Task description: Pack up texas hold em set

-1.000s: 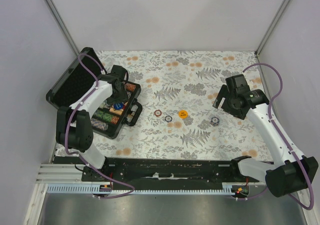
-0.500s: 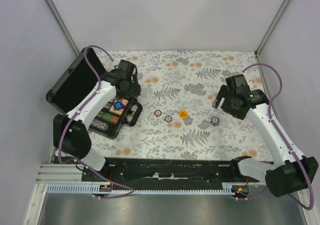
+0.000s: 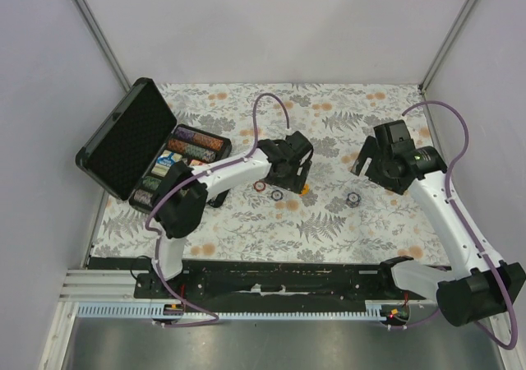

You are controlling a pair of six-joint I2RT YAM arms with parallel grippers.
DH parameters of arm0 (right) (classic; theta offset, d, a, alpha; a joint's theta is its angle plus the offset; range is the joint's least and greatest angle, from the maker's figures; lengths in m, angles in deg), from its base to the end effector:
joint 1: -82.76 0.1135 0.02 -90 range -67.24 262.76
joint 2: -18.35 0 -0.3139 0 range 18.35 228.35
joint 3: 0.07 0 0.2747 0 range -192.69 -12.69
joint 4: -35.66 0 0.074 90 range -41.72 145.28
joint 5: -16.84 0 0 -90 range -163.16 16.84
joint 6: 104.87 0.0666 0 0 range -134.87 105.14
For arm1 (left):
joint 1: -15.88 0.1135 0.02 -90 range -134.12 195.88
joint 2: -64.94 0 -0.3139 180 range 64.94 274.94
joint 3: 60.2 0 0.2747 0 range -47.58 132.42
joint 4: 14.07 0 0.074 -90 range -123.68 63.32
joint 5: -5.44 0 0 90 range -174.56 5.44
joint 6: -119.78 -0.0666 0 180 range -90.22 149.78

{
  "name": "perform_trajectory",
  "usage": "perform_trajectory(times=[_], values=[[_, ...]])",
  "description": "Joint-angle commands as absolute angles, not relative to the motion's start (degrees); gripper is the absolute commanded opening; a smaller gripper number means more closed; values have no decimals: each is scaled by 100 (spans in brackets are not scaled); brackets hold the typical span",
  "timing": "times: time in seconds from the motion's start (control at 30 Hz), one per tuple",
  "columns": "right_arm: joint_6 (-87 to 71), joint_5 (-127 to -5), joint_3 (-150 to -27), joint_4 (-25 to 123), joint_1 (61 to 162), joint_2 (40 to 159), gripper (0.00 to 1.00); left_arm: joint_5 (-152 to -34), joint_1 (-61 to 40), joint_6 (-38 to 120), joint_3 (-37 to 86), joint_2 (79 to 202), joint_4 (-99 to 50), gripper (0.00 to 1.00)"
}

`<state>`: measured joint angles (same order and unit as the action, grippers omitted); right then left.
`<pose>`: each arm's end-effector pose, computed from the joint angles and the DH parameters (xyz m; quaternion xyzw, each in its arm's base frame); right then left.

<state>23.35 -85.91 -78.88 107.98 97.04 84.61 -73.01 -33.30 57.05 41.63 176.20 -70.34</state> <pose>0.2282 0.0429 0.3405 0.2273 0.9326 0.0185 0.2798 0.3122 -0.3410 0.2341 0.1640 0.9589 -0.0523 0.2254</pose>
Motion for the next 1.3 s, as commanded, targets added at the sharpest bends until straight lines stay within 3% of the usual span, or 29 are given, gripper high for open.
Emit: perform_trajectory(times=[0.0,0.37,1.27], values=[[2231,-8959,-8160,10954,9655,8155,98,-7700,-3448,5447,4575,18041,-6659,87],[2222,-9293,-8116,11165,9612,7830,98,-7718,-3553,5597,5375,18982,-6790,79],[2346,-9021,-7843,11051,9594,7821,98,-7682,-3632,5729,6351,20064,-7661,72]])
